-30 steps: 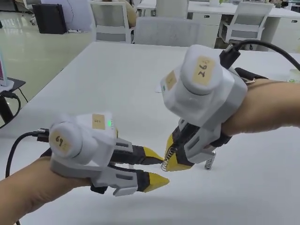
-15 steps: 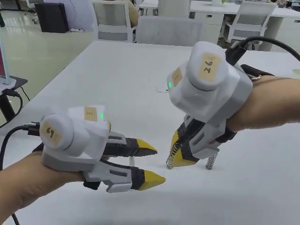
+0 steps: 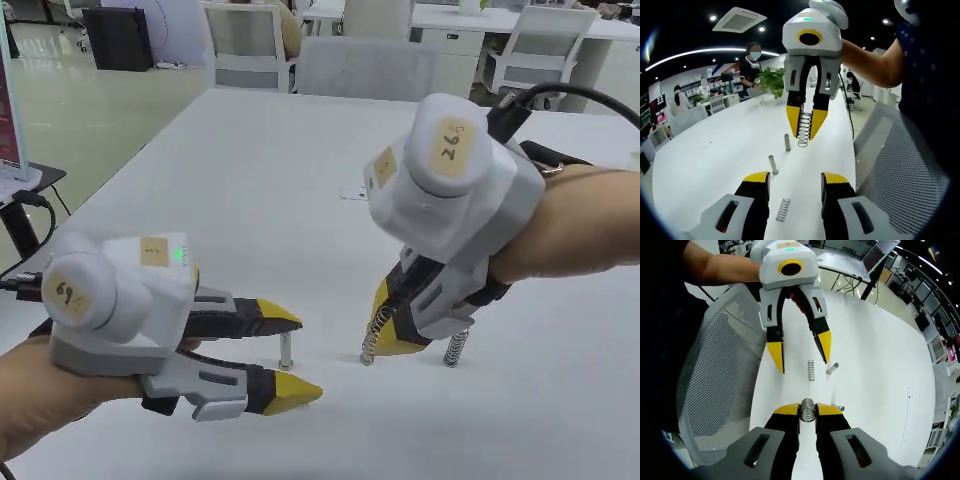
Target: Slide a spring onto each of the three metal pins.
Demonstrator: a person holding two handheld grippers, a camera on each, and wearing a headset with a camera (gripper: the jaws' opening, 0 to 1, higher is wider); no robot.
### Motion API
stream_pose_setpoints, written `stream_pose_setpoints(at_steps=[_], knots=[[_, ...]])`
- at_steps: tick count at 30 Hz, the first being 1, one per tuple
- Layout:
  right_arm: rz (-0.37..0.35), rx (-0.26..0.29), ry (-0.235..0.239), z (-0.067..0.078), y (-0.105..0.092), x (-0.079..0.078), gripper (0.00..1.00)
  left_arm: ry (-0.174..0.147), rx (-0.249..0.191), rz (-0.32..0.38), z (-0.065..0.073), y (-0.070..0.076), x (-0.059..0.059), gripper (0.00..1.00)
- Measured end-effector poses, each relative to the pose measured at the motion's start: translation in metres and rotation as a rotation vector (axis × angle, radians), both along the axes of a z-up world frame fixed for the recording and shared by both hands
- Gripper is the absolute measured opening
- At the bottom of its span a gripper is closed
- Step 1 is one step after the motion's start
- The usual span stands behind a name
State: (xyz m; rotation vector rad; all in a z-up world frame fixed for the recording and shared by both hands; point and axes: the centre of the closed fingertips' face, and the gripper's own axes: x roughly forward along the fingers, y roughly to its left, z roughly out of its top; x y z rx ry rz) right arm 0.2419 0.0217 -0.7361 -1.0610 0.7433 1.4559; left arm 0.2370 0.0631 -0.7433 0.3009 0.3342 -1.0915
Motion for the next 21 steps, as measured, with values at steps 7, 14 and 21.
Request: stream_pose_setpoints(at_steps=[7, 14, 21], knots=[[-0.010, -0.004, -0.001, 0.000, -0.003, 0.003, 0.09, 0.011, -0.011, 0.043, -0.004, 0.013, -0.001, 0.39], [-0.023, -0.007, -0.001, -0.001, -0.005, 0.007, 0.09, 0.022, -0.025, 0.091, -0.008, 0.027, -0.001, 0.43], [-0.030, -0.017, -0.003, -0.002, -0.007, 0.009, 0.09, 0.032, -0.037, 0.132, -0.014, 0.038, 0.000, 0.48]])
